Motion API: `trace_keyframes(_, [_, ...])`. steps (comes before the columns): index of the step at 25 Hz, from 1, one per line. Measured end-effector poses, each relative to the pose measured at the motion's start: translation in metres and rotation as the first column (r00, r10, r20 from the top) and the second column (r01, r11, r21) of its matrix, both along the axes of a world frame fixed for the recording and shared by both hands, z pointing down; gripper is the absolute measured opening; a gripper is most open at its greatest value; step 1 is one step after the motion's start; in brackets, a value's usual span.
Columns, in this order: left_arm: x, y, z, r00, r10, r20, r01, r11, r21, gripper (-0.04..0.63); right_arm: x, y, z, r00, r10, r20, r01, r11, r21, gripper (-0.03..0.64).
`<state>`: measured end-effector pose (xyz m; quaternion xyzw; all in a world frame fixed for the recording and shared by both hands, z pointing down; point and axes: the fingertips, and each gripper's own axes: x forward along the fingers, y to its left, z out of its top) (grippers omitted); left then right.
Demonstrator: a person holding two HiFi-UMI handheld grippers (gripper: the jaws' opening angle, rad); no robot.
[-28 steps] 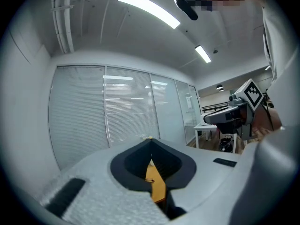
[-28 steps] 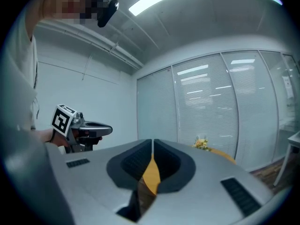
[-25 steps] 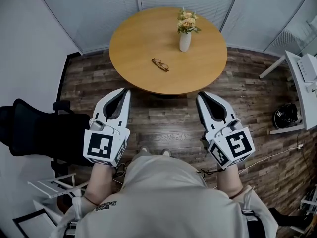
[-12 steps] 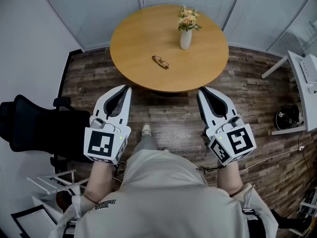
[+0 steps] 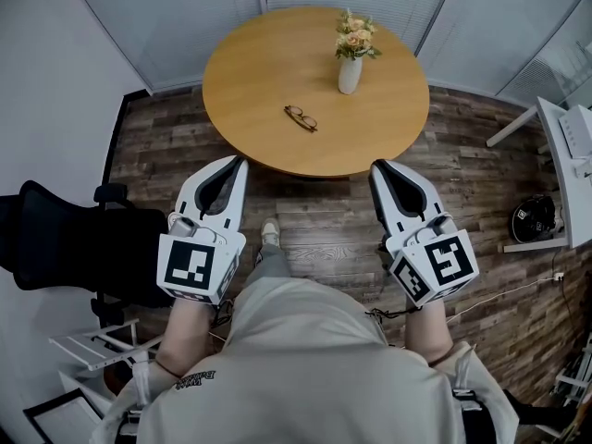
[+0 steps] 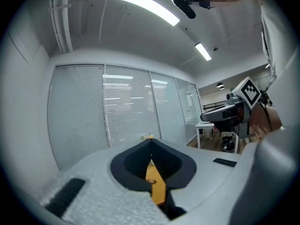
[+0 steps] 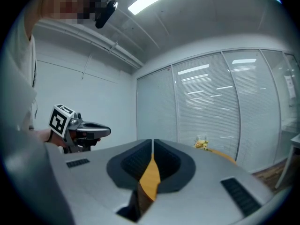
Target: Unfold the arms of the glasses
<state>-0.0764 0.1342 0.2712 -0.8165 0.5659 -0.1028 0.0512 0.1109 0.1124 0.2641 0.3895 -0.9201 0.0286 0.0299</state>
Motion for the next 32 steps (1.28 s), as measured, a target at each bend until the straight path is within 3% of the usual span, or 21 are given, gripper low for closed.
trace_keyframes(22, [-0.046, -0.127, 0.023, 0.996, 0.085, 0.01, -0.084, 0.994, -0.068, 0.021, -0.057, -0.122, 0.023, 0.996, 0.067, -0.061, -0.071, 0.995, -0.065, 0.037])
trace_keyframes(32, [-0.06, -0.198, 0.035, 0.981, 0.19, 0.044, -0.185, 0.978, -0.097, 0.023, -0.083, -0.178, 0.027, 0.981, 0.142, -0.131, -0.15, 0.987, -0.059, 0.037])
